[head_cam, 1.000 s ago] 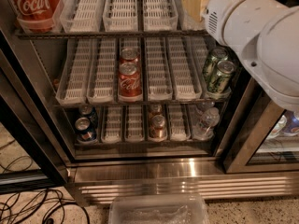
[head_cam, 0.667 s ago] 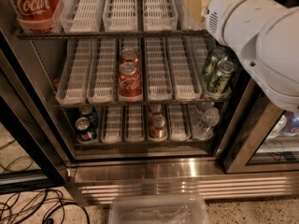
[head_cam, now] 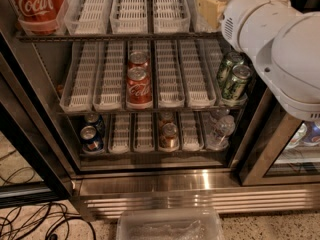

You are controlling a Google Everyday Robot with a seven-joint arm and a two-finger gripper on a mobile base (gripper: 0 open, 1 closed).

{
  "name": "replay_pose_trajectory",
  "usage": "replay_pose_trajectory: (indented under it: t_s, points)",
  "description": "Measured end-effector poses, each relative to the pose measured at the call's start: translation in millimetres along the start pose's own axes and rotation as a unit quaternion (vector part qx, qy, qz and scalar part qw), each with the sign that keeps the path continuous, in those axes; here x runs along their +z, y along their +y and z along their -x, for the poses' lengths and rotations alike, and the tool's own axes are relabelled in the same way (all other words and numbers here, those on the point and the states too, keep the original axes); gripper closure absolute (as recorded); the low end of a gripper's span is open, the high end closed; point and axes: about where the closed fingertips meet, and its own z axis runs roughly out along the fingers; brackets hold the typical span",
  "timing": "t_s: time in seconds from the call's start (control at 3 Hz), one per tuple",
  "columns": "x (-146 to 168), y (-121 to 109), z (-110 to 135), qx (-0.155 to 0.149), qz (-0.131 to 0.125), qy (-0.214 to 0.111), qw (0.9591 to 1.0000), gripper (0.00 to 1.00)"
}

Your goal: Pick water bottle from top shelf of fridge

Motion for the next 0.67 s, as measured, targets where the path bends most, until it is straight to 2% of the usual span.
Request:
replay_pose_trajectory:
  t_s: [0.33,0.67]
  points:
    - [12.8,2.1,-8.1,-0.002,0.0,0.009,1.0,0.37]
    - [18.5,6.1,-5.6,0.0,0.003,0.008,1.0,0.38]
